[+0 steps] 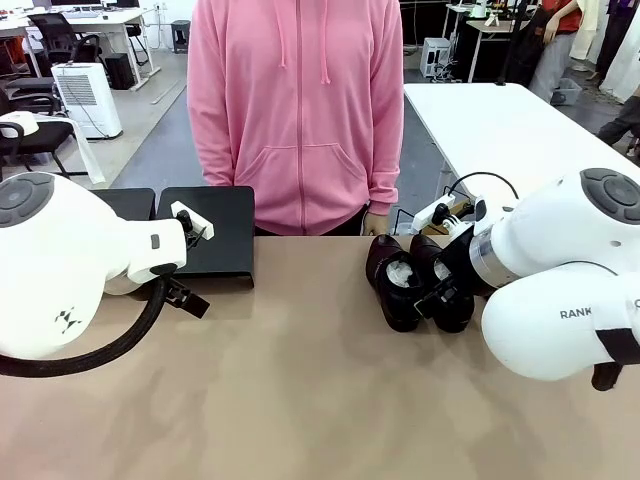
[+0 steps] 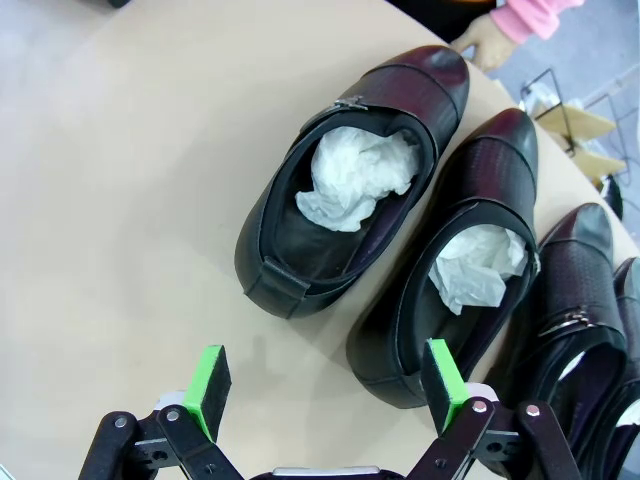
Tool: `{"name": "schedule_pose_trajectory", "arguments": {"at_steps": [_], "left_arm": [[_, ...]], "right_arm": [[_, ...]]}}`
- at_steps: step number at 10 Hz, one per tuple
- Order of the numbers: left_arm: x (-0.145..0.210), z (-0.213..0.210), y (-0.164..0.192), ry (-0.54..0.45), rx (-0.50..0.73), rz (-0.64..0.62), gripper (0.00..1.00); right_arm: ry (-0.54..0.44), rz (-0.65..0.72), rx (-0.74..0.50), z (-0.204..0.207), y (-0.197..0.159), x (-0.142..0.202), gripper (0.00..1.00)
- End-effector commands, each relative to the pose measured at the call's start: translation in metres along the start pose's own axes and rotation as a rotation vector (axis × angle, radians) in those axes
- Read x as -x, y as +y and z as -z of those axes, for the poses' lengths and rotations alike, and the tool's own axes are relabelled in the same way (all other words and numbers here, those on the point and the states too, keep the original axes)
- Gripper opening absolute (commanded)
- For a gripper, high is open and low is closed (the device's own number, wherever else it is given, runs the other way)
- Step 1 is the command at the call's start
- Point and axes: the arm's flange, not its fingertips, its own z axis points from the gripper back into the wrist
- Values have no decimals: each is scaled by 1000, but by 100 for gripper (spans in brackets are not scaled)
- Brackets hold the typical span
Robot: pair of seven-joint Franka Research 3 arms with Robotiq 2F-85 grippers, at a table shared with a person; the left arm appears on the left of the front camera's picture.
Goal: Organize the shoes by placing them on the stand.
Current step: Pick up one Shoe and place it in the middle of the table.
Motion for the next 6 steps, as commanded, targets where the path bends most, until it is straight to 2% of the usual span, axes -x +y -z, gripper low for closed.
{"name": "schedule_pose_trajectory", "arguments": {"at_steps": [1,5,6], "left_arm": [[0,0,1,0,0,-3,100],[0,0,0,0,0,0,100],[-1,-16,0,-23,-49,12,100]], "right_arm": [[-2,1,0,-1,0,0,100],[0,0,0,0,0,0,100],[-9,-22,14,-9,-2,0,100]]}}
